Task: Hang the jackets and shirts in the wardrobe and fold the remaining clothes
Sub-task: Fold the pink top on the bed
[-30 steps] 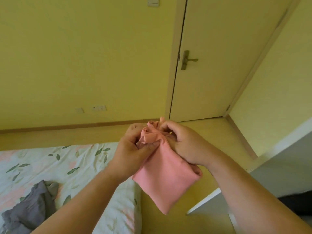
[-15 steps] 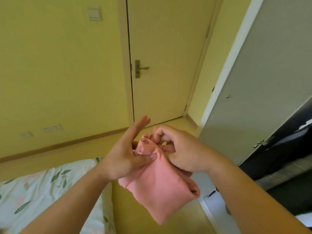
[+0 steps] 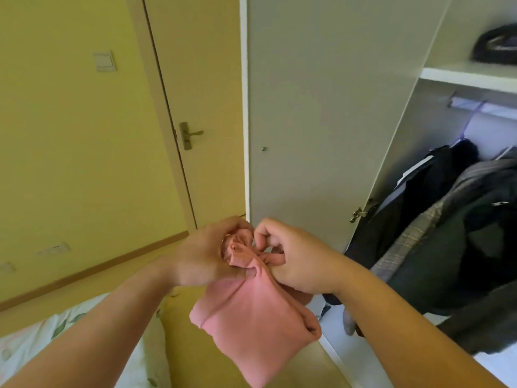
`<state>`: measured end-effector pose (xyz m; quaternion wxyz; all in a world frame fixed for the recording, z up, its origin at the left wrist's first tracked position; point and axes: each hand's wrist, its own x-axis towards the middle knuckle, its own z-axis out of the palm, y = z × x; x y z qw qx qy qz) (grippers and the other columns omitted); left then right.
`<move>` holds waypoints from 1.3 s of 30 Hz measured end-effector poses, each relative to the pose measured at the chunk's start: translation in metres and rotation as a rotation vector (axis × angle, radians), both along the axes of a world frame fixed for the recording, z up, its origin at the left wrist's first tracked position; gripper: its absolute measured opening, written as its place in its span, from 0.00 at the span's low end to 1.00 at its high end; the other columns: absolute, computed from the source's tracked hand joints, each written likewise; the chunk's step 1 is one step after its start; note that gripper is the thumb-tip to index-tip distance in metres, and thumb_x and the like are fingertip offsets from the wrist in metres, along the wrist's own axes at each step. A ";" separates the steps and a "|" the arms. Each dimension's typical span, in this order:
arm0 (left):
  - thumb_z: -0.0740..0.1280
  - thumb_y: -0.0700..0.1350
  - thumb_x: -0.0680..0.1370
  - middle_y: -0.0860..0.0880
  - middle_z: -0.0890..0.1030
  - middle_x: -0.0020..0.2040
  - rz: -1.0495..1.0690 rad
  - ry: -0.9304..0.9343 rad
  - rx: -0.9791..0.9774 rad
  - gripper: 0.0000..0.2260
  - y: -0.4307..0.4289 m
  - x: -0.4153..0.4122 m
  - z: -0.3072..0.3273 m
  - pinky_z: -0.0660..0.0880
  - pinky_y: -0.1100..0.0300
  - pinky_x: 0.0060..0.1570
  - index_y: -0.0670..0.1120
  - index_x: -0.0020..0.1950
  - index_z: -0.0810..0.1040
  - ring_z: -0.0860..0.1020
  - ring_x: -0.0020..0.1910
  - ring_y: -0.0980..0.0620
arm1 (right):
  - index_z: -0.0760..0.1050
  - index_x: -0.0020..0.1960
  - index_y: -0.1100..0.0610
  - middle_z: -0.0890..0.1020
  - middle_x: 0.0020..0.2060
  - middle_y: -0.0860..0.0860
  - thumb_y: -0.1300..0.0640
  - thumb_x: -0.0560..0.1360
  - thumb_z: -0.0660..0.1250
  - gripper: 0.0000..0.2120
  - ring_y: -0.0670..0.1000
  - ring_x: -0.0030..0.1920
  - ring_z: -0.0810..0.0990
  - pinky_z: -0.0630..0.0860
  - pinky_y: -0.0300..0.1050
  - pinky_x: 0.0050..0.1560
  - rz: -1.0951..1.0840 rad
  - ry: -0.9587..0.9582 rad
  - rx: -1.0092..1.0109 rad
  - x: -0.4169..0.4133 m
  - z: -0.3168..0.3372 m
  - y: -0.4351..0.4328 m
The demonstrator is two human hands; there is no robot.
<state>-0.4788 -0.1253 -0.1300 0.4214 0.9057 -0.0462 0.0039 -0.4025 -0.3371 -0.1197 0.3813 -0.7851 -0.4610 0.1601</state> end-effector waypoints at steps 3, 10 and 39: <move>0.79 0.58 0.64 0.61 0.83 0.47 0.071 -0.054 0.055 0.19 -0.027 0.007 0.002 0.78 0.57 0.49 0.61 0.52 0.78 0.81 0.48 0.59 | 0.66 0.48 0.43 0.80 0.39 0.37 0.57 0.77 0.66 0.11 0.42 0.30 0.72 0.68 0.36 0.34 -0.151 -0.029 0.025 0.001 -0.005 -0.029; 0.82 0.47 0.68 0.57 0.83 0.43 0.038 -0.153 -0.018 0.18 -0.098 0.027 0.003 0.78 0.61 0.42 0.56 0.50 0.77 0.82 0.43 0.57 | 0.79 0.47 0.43 0.80 0.32 0.37 0.44 0.79 0.65 0.06 0.37 0.36 0.78 0.69 0.32 0.36 -0.385 -0.081 -0.173 -0.001 -0.002 -0.110; 0.80 0.56 0.68 0.53 0.83 0.42 -0.897 -0.178 0.673 0.16 -0.345 0.115 0.120 0.81 0.56 0.43 0.51 0.48 0.80 0.81 0.41 0.54 | 0.78 0.39 0.55 0.80 0.34 0.51 0.43 0.63 0.81 0.19 0.52 0.34 0.78 0.73 0.45 0.31 -0.865 -0.316 -0.713 -0.053 0.131 -0.319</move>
